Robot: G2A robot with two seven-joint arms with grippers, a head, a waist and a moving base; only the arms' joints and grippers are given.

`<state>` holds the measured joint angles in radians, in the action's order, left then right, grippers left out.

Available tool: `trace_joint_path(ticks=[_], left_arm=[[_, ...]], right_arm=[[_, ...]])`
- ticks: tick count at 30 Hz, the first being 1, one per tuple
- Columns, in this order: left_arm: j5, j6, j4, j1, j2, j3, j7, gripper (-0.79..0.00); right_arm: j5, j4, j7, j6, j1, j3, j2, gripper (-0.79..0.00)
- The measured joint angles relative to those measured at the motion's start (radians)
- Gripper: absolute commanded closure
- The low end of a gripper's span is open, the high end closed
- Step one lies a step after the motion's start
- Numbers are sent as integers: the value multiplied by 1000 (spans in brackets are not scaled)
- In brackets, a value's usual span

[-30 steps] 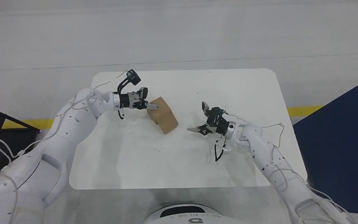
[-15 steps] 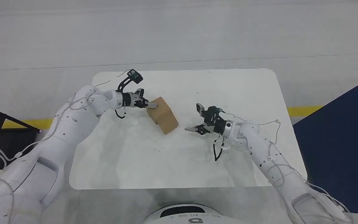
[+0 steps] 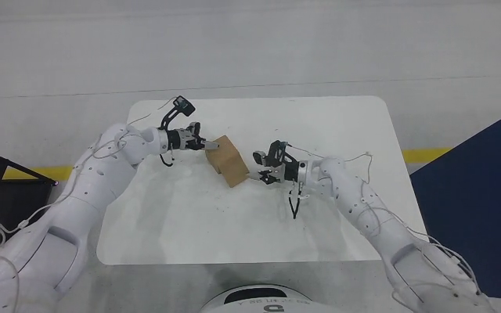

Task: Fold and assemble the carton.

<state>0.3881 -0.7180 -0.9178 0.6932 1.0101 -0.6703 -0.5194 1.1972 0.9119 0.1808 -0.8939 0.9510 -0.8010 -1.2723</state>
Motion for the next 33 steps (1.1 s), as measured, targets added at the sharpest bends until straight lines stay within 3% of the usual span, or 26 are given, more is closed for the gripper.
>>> trace_joint_path(ticks=[1, 7, 9, 10, 15, 18, 23, 27, 29, 30, 33], left_arm=[[3, -1, -2, 4, -2, -5, 3, -785], [21, 2, -24, 28, -10, -33, 8, -785], [27, 4, -32, 35, -12, -41, 11, -785], [31, 3, -35, 38, -13, -46, 13, -785], [50, 9, -46, 43, -12, -57, 13, -782], [60, 17, -50, 43, -10, -60, 9, -770], [79, 19, -48, 44, -5, -69, 30, -754], [96, 15, -45, 45, -2, -75, 45, -757], [104, 13, -43, 47, -1, -79, 51, -760], [107, 13, -42, 48, 0, -80, 53, -767], [117, 7, -34, 54, 0, -87, 58, -773]], right_arm=[[-13, -14, -5, -3, -9, 8, -6, -388], [-152, -121, -81, -58, -65, 52, -50, -259], [-214, -160, -120, -87, -84, 66, -67, -120], [-249, -183, -143, -102, -94, 74, -76, 0], [-472, -199, -255, -119, -104, 135, -108, 0], [-678, -149, -358, -118, -105, 177, -102, 0], [-1049, -57, -596, -118, -107, 180, -49, 0], [-1146, -1, -696, -118, -122, 121, -1, -6], [-1057, 79, -629, -118, -100, 84, 23, -388], [-987, 119, -569, -118, -87, 67, 34, -757], [-621, 240, -341, -104, -28, 21, 60, -785]])
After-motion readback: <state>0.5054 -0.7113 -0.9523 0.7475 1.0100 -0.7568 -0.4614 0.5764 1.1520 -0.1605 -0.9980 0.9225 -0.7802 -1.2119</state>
